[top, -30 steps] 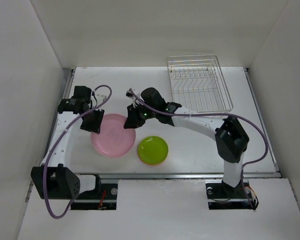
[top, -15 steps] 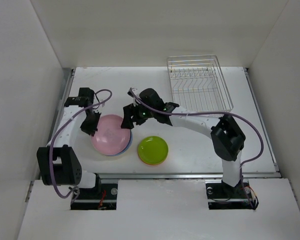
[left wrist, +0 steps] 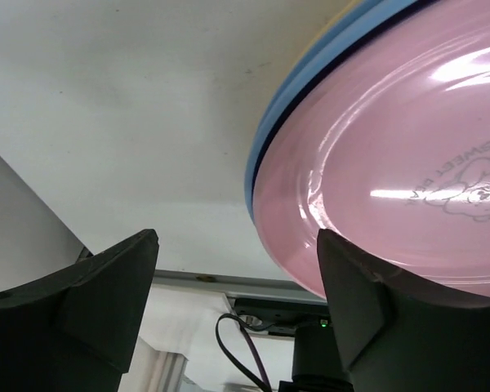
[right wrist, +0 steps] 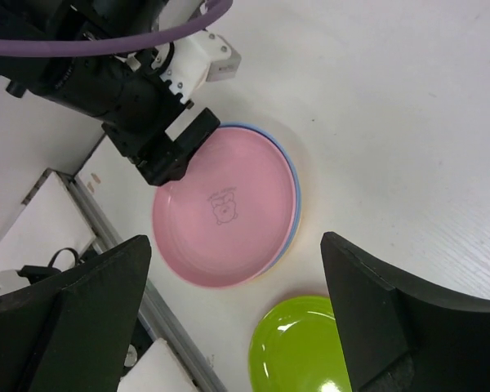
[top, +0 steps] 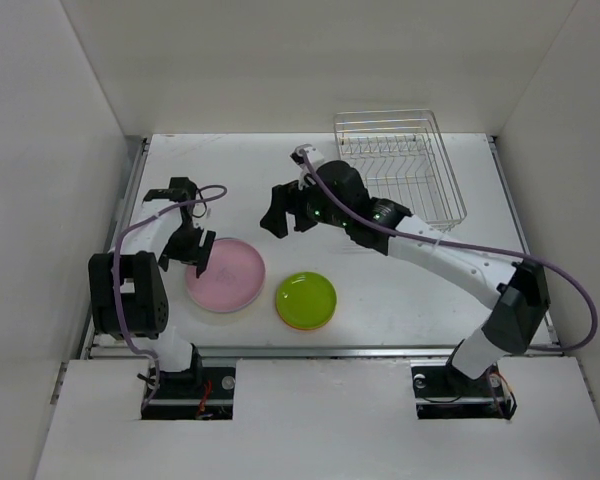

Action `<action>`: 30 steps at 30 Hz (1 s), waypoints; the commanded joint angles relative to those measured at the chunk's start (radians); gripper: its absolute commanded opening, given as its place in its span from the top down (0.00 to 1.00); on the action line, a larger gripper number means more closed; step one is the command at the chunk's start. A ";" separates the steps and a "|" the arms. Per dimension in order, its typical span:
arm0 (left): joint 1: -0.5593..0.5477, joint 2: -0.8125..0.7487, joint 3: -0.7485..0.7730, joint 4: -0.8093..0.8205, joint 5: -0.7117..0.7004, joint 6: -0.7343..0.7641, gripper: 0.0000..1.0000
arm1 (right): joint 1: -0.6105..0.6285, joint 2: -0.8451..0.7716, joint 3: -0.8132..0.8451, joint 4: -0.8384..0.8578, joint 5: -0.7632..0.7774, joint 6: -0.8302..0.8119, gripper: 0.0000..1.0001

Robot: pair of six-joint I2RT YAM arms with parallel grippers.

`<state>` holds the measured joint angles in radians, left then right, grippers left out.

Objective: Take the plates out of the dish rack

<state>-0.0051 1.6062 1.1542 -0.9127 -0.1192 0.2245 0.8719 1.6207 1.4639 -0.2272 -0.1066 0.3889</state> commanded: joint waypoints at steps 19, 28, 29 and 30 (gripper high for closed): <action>-0.001 -0.644 0.056 0.165 -0.884 -0.215 0.00 | -0.024 -0.682 -0.231 -0.414 0.921 0.219 0.00; 0.008 -0.740 0.188 -0.029 -1.223 -0.448 0.00 | -0.024 -0.817 -0.221 -0.638 1.013 0.219 0.00; 0.008 -0.740 0.188 -0.029 -1.223 -0.448 0.00 | -0.024 -0.826 -0.221 -0.638 1.013 0.219 0.00; 0.020 -0.740 0.188 -0.029 -1.223 -0.448 0.00 | -0.024 -0.826 -0.221 -0.638 1.013 0.219 0.00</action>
<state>0.0021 0.8543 1.3205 -0.8734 -1.2484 -0.1329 0.8501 0.8013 1.2407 -0.8070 0.8635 0.5995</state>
